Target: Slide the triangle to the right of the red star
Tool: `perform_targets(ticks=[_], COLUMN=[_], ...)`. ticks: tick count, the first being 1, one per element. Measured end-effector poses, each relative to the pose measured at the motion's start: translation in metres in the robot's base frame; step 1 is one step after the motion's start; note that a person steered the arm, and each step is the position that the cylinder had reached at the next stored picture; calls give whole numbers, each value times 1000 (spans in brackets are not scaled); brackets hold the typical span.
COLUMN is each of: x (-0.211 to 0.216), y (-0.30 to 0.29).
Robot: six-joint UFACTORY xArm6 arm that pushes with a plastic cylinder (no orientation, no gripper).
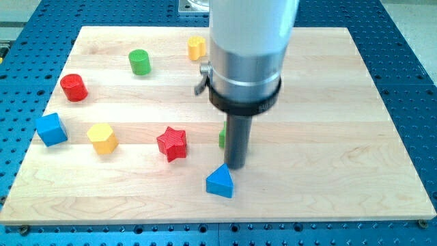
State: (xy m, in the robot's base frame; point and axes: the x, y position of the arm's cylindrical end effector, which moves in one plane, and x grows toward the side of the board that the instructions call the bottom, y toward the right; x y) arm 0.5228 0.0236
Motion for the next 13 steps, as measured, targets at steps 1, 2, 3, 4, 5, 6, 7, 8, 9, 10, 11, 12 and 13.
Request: perform_targets(ticks=[1,2,3,4,5,6,7,8,9,10,11,12,13], x=[-2,44,88,89,92,71,38,13,10,30,28,37,39], y=[0,48,84,31,-26,-29,-29,-29,-44,-6,15,-2,82])
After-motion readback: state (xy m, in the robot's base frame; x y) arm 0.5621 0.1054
